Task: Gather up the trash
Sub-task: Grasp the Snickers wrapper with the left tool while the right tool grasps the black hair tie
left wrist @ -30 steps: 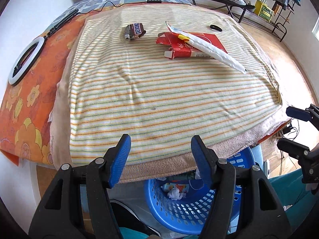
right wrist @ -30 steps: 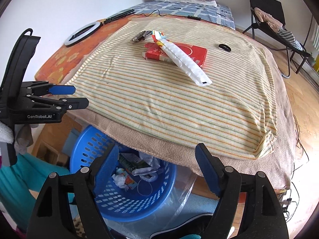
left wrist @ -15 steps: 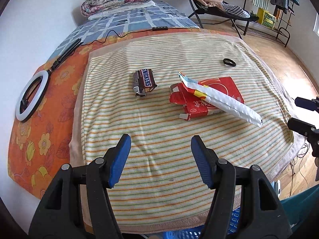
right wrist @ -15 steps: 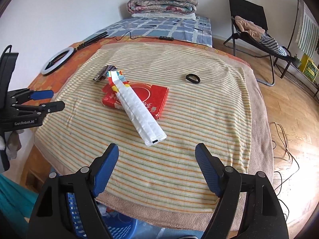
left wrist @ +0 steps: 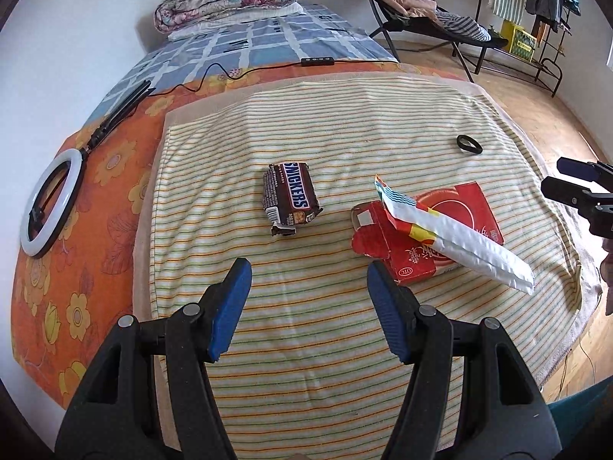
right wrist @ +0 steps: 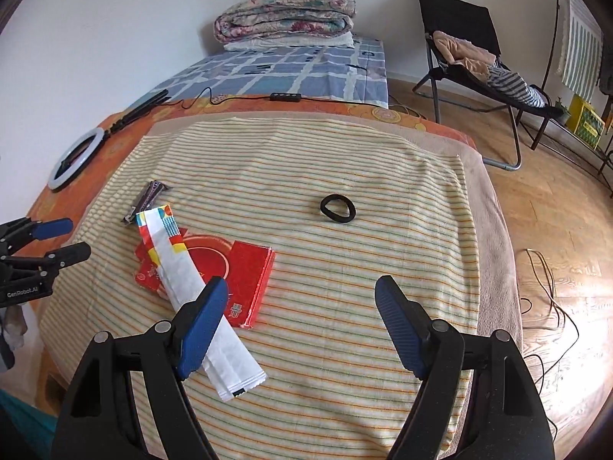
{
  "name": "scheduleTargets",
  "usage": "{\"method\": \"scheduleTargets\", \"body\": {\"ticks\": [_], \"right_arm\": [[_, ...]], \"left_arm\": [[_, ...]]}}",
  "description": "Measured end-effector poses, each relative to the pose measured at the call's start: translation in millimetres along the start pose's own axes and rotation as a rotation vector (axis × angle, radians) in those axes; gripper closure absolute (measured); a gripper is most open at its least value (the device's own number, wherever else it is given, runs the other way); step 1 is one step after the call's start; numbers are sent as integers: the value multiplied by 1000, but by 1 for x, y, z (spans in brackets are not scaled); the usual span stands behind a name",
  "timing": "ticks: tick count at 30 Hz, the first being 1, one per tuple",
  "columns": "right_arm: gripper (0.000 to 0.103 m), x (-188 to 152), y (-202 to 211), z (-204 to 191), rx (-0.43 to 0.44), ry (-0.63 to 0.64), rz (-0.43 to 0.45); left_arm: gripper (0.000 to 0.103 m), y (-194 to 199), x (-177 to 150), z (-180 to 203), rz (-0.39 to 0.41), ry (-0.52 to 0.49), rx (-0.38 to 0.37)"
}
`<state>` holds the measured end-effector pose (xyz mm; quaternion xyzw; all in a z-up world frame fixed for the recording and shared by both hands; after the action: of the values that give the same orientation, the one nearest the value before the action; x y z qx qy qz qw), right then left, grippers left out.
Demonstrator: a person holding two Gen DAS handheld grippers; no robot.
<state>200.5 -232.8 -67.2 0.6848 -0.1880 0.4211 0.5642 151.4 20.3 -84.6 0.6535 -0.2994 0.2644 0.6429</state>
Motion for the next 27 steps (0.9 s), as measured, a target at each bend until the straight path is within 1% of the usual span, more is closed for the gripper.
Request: {"method": "scheduleTargets", "body": {"ticks": [4, 11, 14, 16, 18, 21, 23, 27], "right_arm": [[24, 4, -16, 5, -18, 9, -2], [24, 6, -42, 12, -16, 3, -21], [24, 9, -54, 19, -7, -13, -38], [24, 12, -64, 27, -4, -38, -60], [24, 16, -74, 37, 3, -78, -77], [24, 21, -87, 51, -3, -138, -88], [24, 24, -96, 57, 1, -169, -93], [24, 26, -115, 62, 22, -217, -115]], "left_arm": [[38, -11, 0, -2, -7, -8, 3], [38, -30, 0, -6, -21, -20, 10], [38, -39, 3, -11, -25, -11, 6], [40, -46, 7, -20, -36, 33, -6], [44, -54, 11, -31, -55, 86, -18], [45, -67, 17, -44, -74, 137, -36], [48, -73, 20, -50, -84, 172, -49], [48, -90, 23, -58, -120, 238, -86]]}}
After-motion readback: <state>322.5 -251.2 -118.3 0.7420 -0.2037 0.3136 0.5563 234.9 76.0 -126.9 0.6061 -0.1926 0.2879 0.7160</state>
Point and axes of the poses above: each gripper's, at about its wrist camera, not at the fingertips, and y roughly against the way its jaws point, z to its right, x to its top, the point moved 2 cm from there along -y, roughly the way its jaws point, and after that the axes turned 14 degrees about z, right-handed, at the moved point
